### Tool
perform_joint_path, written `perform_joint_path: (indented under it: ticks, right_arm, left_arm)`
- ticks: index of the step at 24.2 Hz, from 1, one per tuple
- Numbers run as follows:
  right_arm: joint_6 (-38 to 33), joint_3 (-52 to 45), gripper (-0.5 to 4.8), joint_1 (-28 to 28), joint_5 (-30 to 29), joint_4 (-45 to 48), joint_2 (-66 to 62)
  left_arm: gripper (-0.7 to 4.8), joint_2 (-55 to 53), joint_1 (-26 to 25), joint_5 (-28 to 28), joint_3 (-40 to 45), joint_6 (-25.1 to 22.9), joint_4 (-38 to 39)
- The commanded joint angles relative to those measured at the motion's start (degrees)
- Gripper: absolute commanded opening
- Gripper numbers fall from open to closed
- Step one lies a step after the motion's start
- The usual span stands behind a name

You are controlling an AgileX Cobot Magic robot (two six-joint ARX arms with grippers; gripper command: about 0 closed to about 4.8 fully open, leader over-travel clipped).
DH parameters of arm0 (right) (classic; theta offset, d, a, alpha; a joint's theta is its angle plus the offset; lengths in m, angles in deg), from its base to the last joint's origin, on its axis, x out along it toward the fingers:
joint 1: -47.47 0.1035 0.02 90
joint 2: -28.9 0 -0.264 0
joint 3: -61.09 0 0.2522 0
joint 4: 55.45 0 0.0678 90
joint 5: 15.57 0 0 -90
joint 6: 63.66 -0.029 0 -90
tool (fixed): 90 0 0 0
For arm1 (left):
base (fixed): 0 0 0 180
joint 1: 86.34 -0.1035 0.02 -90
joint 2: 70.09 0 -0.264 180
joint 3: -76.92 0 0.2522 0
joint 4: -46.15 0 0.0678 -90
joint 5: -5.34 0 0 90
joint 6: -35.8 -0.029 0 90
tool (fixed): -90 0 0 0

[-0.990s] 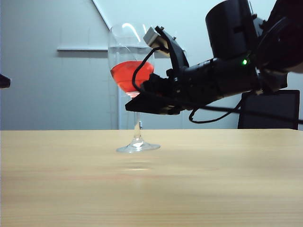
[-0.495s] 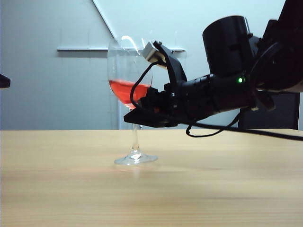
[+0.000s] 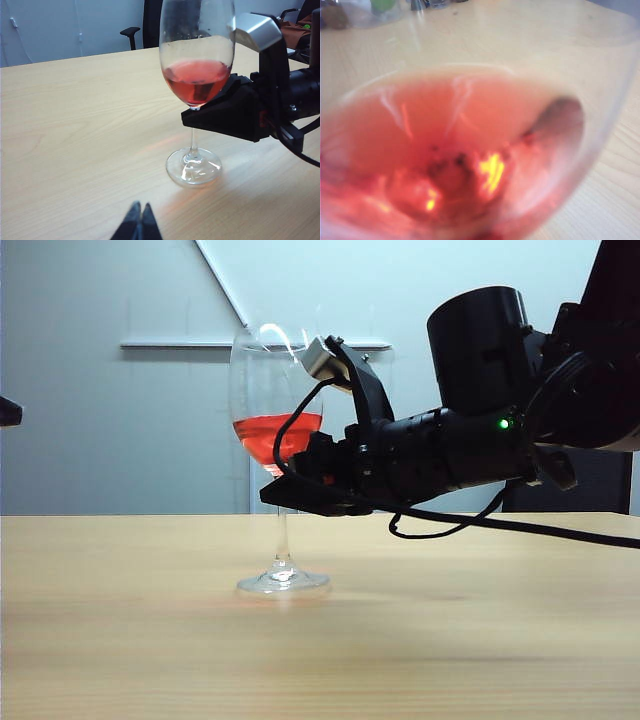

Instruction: Gently pick up the goblet, rotate it counterclockwise for two full turns (viewing from above), and then place it back on the table.

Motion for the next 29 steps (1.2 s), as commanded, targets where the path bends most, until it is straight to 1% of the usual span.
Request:
perform_joint_path:
  ticks: [1,8,9,12,18,21,23,24,29]
  right_arm:
    - [-0.2,0.3,-0.04,0.2,-0.1,3.1,0.4]
    - [-0.3,-2.0,0.02,0.2,0.1,3.2,0.2]
    - [-0.3,-2.4,0.13,0.2,0.1,3.2,0.2]
    - [-0.7,-3.4,0.84,0.2,0.0,3.6,0.3]
    - [-2.0,-3.7,1.60,0.2,-0.1,4.3,0.3]
    - [-2.4,-3.7,1.66,0.1,-0.1,4.5,0.3]
    - [-3.0,-3.7,1.92,0.1,-0.1,4.4,0.3]
    - [-3.2,-3.7,1.95,0.1,-0.1,4.4,0.3]
    - [-3.3,-3.8,1.95,0.1,-0.1,4.3,1.0]
  left_arm:
    - [-0.05,-0.1,0.1,0.2,-0.2,0.0,-0.3]
    - [-0.05,-0.1,0.1,0.2,-0.2,0.0,-0.3]
    - [-0.05,-0.1,0.1,0.2,-0.2,0.0,-0.3]
    - [-0.05,-0.1,0.1,0.2,-0.2,0.0,-0.3]
    - [-0.05,-0.1,0.1,0.2,-0.2,0.0,-0.3]
    - [-0.05,-0.1,0.1,0.2,-0.2,0.0,-0.3]
    - [-0.05,-0.1,0.1,0.2,-0.2,0.0,-0.3]
    - [-0.05,-0.1,0.1,0.2,-0.2,0.0,-0.3]
    - [-0.05,-0.1,0.1,0.2,-0.2,0.0,-0.3]
